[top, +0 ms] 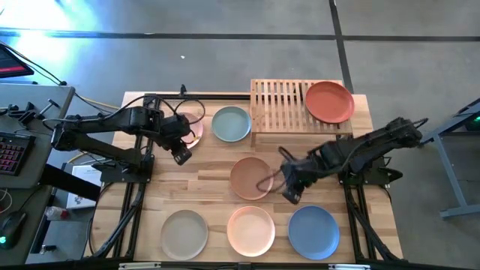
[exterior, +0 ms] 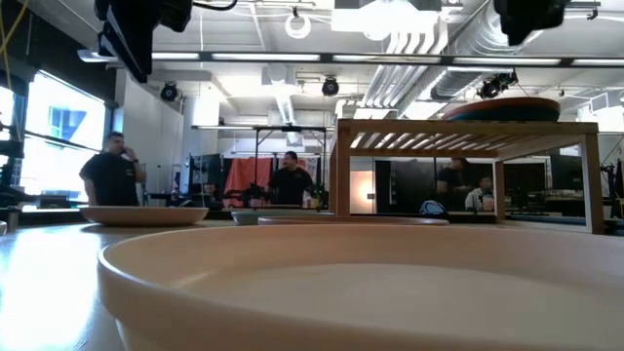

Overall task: Place and stack plates onto a shelf
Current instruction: Stack the blue plate on top of the orange plate on the shelf

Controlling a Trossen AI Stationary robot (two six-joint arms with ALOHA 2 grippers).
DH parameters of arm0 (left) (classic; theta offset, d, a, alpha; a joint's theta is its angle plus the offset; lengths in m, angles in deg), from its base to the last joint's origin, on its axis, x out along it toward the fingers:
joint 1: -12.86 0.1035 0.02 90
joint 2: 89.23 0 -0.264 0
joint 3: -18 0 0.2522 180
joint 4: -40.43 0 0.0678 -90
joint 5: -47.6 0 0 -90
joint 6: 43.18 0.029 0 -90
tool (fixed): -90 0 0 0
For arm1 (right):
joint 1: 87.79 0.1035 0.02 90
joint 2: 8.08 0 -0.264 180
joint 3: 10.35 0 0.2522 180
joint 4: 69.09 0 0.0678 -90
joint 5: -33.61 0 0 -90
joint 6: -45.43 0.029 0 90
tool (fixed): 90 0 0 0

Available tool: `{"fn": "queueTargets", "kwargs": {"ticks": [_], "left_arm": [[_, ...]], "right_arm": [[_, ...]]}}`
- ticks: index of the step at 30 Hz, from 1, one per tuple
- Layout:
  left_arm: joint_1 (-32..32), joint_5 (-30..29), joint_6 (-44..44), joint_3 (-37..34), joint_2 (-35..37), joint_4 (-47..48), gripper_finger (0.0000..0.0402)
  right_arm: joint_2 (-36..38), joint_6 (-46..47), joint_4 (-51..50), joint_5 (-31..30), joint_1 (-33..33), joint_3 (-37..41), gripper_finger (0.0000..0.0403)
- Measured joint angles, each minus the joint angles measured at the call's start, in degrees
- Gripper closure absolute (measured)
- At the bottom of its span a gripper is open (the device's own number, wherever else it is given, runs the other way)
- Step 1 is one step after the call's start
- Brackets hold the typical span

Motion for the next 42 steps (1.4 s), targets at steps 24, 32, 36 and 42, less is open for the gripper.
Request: {"fn": "queueTargets", "kwargs": {"ticks": [24,32,36,42], "left_arm": [[-16.1,-2.4,-19.3,0.0,-1.0,-1.1,0.0303],[-19.1,-2.4,-20.6,0.0,-2.9,-2.6,0.0303],[-20.0,-2.4,-20.6,-0.1,-4.5,-3.1,0.0303],[-21.0,-2.4,-19.9,0.0,-7.0,-3.4,0.0303]], "right_arm": [[0.0,-12.3,20.7,-4.2,12.6,22.4,0.0279],[0.0,-23.8,26.2,-4.1,12.8,25.2,0.0279],[-0.2,-25.9,27.0,-4.1,12.7,25.2,0.0279],[-2.4,-27.6,27.8,-3.6,12.8,25.2,0.0279]]}}
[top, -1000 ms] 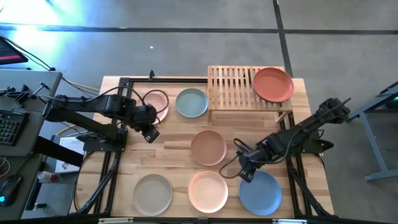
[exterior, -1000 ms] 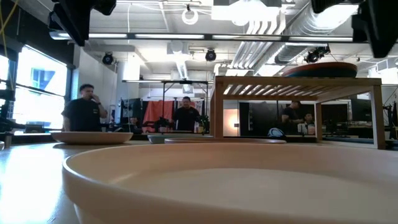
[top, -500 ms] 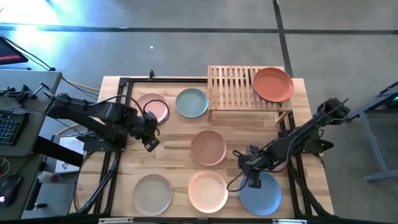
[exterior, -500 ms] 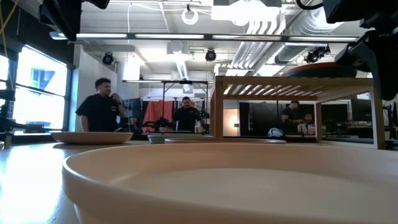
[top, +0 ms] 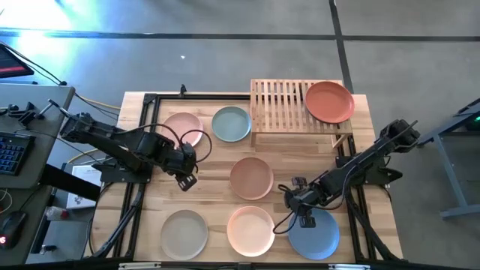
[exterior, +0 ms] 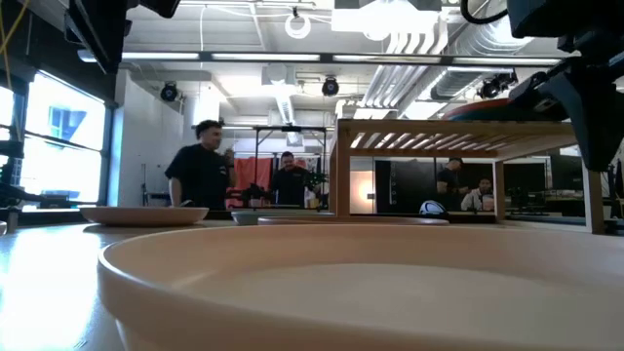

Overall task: Place and stack plates onto a shelf
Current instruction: Stack the blue plate on top of the orange plate on the shelf

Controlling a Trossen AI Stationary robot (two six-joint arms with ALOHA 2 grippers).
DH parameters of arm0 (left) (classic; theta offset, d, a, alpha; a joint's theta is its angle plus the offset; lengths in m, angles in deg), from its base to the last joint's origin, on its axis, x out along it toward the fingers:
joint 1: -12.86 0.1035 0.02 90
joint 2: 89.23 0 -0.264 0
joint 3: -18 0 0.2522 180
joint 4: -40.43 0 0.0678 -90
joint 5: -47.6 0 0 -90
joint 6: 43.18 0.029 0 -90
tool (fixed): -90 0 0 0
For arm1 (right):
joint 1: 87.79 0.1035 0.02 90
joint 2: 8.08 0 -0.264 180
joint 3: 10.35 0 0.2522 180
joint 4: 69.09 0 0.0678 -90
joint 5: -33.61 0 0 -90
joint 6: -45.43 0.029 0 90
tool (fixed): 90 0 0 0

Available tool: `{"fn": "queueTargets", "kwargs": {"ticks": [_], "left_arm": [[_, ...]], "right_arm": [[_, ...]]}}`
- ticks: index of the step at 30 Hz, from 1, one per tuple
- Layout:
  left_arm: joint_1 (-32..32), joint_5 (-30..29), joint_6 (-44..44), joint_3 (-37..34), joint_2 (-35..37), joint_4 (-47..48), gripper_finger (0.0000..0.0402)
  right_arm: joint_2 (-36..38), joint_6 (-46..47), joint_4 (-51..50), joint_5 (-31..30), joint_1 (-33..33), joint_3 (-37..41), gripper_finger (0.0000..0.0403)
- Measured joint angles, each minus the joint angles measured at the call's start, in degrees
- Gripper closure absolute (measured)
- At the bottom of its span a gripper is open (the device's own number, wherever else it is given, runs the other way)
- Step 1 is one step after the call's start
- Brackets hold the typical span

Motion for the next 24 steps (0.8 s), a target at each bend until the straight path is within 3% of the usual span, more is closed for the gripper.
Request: {"fn": "queueTargets", "kwargs": {"ticks": [24], "left_arm": [[-0.5,0.0,0.9,0.0,-6.4,-0.1,0.0303]], "right_arm": [[-7.7,-2.3,0.4,3.6,1.7,0.0,0.0279]]}}
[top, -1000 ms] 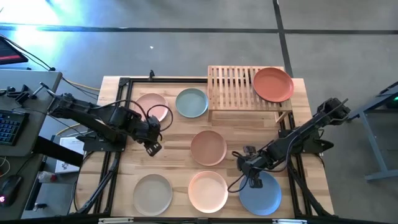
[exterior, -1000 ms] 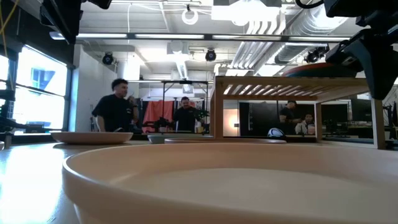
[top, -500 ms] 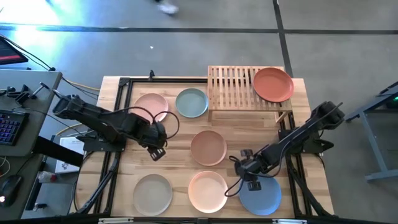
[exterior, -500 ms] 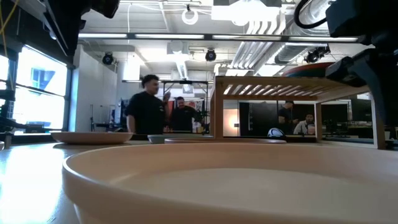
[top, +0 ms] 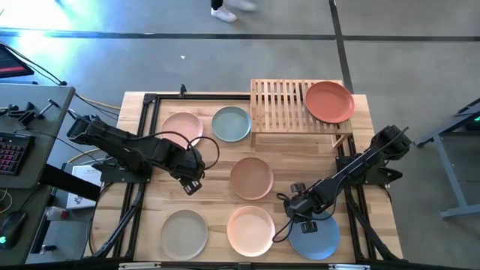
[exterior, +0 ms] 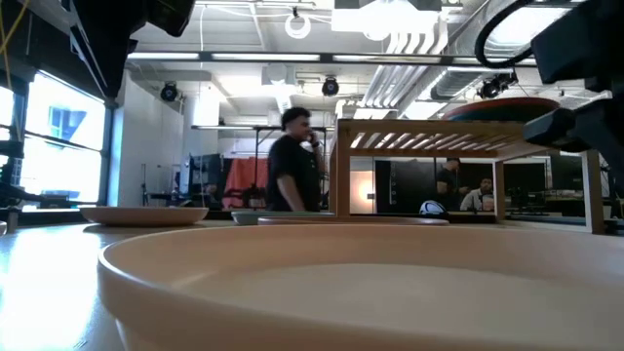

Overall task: Place and stack plates onto a shelf
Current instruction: Stack the blue plate on top of the orange plate on the shelf

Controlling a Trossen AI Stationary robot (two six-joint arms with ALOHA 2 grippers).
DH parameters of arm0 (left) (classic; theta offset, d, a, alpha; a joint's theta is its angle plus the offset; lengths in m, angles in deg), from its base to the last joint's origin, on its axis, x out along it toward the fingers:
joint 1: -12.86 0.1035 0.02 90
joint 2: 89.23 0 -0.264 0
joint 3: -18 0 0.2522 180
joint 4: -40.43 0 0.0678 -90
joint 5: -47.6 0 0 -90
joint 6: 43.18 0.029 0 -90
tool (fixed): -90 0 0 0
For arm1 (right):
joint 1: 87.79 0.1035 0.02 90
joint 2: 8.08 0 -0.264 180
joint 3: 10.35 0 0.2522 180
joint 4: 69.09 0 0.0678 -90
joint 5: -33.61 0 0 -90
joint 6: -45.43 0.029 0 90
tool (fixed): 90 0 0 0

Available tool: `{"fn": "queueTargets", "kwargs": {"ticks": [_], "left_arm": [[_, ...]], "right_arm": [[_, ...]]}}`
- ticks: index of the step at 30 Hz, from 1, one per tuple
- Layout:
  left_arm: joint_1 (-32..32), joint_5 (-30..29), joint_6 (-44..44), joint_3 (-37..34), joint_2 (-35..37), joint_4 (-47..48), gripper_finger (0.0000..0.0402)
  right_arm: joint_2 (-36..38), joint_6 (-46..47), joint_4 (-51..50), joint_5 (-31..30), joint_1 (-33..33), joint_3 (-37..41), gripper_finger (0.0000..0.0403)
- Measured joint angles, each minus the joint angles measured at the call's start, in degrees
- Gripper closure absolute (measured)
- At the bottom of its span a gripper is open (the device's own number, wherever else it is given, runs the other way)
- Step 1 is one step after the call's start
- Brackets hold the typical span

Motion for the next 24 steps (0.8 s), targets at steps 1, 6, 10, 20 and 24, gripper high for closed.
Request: {"fn": "queueTargets", "kwargs": {"ticks": [1,6,10,20,24], "left_arm": [[0.0,0.0,0.0,0.0,0.1,0.0,0.0303],[0.0,0.0,0.0,0.0,0.2,0.0,0.0303],[0.0,0.0,0.0,0.0,0.2,0.0,0.0303],[0.0,0.0,0.0,0.0,0.2,0.0,0.0303],[0.0,0.0,0.0,0.0,0.2,0.0,0.0303]], "right_arm": [[-0.4,0.0,-0.1,0.0,0.0,0.0,0.0279],[-2.2,-0.1,-0.6,0.4,0.0,0.0,0.0279],[-2.6,0.0,-1.1,1.9,0.0,0.0,0.0281],[-2.5,-0.1,-3.1,6.7,0.0,-0.1,0.0392],[-2.5,1.5,-4.2,6.6,0.0,-0.3,0.0393]]}}
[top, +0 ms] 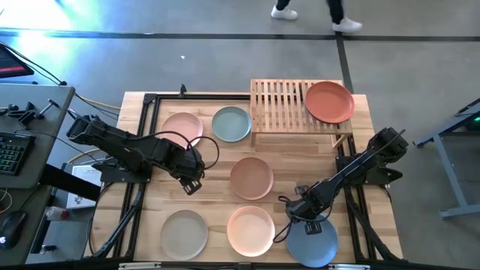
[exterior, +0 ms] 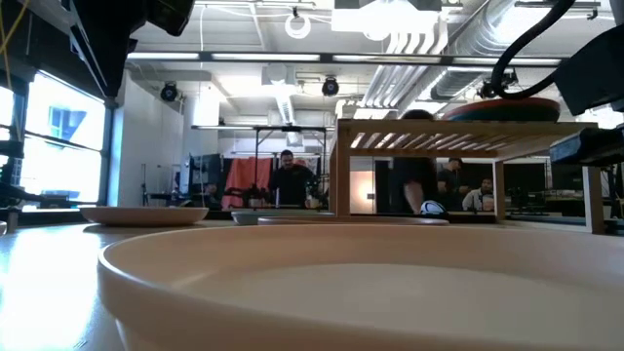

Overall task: Place and stack plates onto a shelf
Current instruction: Stack the blue plate on top of the orange plate on the shelf

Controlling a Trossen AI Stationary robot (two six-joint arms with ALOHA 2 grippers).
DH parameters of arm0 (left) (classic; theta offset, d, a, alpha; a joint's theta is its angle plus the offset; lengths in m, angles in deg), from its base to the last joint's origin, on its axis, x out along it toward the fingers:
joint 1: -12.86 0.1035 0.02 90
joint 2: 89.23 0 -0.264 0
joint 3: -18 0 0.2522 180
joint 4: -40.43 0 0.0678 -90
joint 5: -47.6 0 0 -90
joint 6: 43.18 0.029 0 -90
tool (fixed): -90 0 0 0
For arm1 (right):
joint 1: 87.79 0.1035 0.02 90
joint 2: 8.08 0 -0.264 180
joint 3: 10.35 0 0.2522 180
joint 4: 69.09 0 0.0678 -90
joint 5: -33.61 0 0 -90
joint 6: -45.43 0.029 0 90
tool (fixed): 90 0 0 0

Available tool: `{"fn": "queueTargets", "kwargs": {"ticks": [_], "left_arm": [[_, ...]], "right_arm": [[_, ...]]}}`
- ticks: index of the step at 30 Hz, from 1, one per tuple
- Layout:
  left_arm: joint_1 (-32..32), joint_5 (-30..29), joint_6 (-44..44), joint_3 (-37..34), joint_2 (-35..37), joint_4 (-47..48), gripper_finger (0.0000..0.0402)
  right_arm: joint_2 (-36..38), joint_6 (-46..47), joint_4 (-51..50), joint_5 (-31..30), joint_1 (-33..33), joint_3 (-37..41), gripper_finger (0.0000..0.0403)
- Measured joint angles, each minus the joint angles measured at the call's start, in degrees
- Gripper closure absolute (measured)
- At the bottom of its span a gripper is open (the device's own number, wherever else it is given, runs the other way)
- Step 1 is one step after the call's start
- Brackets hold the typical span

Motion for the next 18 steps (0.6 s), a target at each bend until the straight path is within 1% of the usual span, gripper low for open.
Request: {"fn": "queueTargets", "kwargs": {"ticks": [4,9,14,18], "left_arm": [[0.1,0.0,-0.5,0.0,0.0,0.0,0.0303],[0.1,-0.9,-5.0,0.0,0.0,-0.3,0.0303],[0.1,-0.9,-7.6,0.0,0.0,-1.4,0.0303],[0.1,-0.9,-7.8,0.0,0.0,-5.4,0.0303]], "right_arm": [[0.0,0.2,-2.8,0.0,0.0,-1.1,0.0399],[0.0,1.3,-10.7,-0.8,0.0,-4.8,0.0402],[0.0,1.5,-21.9,-5.1,0.0,-11.7,0.0403],[0.0,2.6,-30.2,-8.3,-0.1,-18.4,0.0402]]}}
